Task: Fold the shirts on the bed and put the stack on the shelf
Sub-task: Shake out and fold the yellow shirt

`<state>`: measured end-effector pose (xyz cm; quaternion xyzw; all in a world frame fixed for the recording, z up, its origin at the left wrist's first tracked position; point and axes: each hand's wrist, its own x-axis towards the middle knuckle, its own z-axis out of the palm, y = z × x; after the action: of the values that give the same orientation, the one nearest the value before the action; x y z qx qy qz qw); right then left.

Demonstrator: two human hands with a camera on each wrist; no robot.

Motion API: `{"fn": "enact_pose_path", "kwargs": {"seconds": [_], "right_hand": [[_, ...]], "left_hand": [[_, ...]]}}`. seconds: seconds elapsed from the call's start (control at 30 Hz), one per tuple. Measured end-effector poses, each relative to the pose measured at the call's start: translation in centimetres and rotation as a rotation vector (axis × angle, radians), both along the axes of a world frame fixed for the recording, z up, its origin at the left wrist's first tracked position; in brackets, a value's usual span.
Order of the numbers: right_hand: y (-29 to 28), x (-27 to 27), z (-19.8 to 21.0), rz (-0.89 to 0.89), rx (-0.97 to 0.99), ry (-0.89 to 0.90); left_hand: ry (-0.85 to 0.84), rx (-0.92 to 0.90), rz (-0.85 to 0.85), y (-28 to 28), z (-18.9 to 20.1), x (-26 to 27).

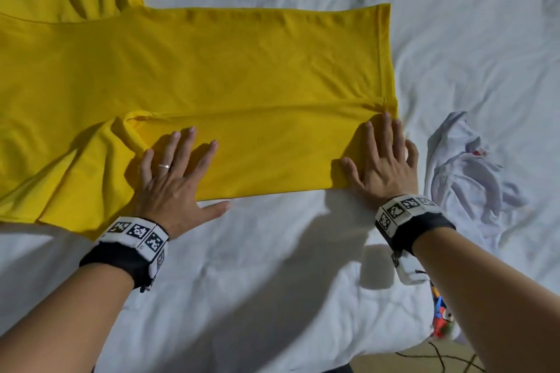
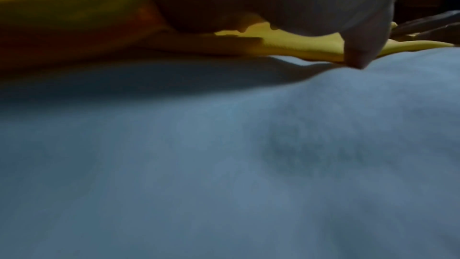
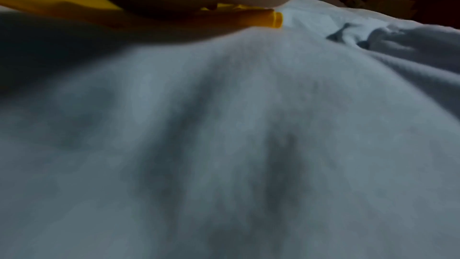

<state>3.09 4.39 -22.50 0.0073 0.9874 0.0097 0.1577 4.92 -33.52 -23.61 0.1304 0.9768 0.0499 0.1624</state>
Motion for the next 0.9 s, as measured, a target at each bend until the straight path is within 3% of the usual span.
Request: {"fn": "enact_pose_path", "kwargs": {"seconds": [0.13, 0.2, 0.37, 0.6, 0.73, 0.9], "right_hand": [[-1.7, 1.6, 1.0, 0.315, -0.082, 0.024], [-2.1, 2.6, 0.7, 0.389, -0.082, 0.007], [-1.1, 3.1, -0.5, 0.438, -0.071, 0.039], [-0.8, 2.7, 0.1, 0.474, -0.087, -0.021], [-0.2, 5.3, 2.5, 0.543, -0.126, 0.024], [0.6, 13.0, 5.7, 0.609, -0.171, 0.045]], "left_hand": [[0.075, -0.038, 0.053, -1.8, 1.6, 2.0], [0.103, -0.071, 0.073, -3.0, 2.2, 2.9], [0.096, -0.138, 0.116, -5.9, 2.2, 3.1], [0.073, -0.13, -0.037, -10.0, 1.6, 3.2], [0.063, -0.177, -0.127, -10.6, 3.1, 7.4], [-0.047, -0.224, -0.18, -9.6, 5.5, 15.8]]}}
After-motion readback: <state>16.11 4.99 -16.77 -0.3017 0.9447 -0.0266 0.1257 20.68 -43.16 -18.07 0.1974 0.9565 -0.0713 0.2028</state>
